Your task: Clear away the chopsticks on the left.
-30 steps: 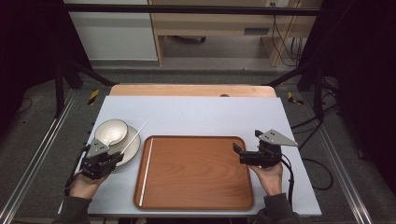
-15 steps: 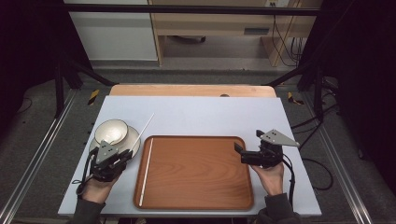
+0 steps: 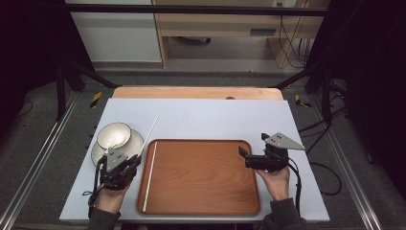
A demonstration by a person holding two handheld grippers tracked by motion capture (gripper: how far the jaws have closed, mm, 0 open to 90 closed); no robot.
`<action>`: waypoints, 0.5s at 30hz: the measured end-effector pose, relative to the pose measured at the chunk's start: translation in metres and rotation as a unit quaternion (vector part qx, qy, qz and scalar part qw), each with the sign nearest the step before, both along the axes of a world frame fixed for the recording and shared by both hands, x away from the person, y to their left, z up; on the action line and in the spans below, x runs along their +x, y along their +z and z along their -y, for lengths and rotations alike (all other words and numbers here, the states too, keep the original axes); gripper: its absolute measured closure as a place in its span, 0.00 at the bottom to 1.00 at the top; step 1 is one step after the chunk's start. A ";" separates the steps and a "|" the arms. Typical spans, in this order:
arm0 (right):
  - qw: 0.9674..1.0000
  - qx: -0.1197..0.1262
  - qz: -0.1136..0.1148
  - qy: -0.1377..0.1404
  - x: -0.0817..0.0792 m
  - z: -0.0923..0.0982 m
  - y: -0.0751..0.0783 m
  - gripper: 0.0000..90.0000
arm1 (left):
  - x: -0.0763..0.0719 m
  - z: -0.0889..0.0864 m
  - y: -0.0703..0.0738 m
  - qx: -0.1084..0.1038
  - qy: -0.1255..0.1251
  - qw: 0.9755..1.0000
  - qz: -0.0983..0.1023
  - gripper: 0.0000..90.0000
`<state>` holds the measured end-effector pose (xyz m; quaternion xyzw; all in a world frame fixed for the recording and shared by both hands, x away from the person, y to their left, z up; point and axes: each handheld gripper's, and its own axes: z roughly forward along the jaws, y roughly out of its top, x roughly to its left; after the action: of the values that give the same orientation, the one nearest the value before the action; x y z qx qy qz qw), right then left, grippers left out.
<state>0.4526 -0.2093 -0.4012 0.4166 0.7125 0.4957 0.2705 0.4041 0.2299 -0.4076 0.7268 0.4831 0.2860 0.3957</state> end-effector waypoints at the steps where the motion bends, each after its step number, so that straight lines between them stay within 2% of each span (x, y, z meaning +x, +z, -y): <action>1: 1.000 0.001 0.000 0.001 0.000 0.000 0.000 0.05 | -0.001 0.002 0.000 0.000 0.005 1.000 0.001 0.93; 5: 1.000 0.001 0.000 0.004 0.001 -0.001 0.000 0.05 | -0.006 0.006 0.000 -0.015 0.027 1.000 0.004 0.93; 8: 1.000 0.002 0.002 0.004 0.000 -0.001 0.001 0.05 | -0.010 0.010 -0.002 -0.029 0.034 0.999 0.007 0.93; 9: 1.000 0.002 0.001 0.004 0.000 -0.002 0.001 0.05 | -0.012 0.012 -0.003 -0.026 0.039 0.999 0.008 0.93; 15: 1.000 0.003 0.002 0.006 0.000 -0.002 0.001 0.05 | -0.023 0.022 -0.012 -0.063 0.056 0.996 0.009 0.93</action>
<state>0.4522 -0.2072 -0.3999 0.4121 0.7128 0.5001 0.2683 0.3808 0.2079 -0.4193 0.6695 0.5367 0.2832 0.4285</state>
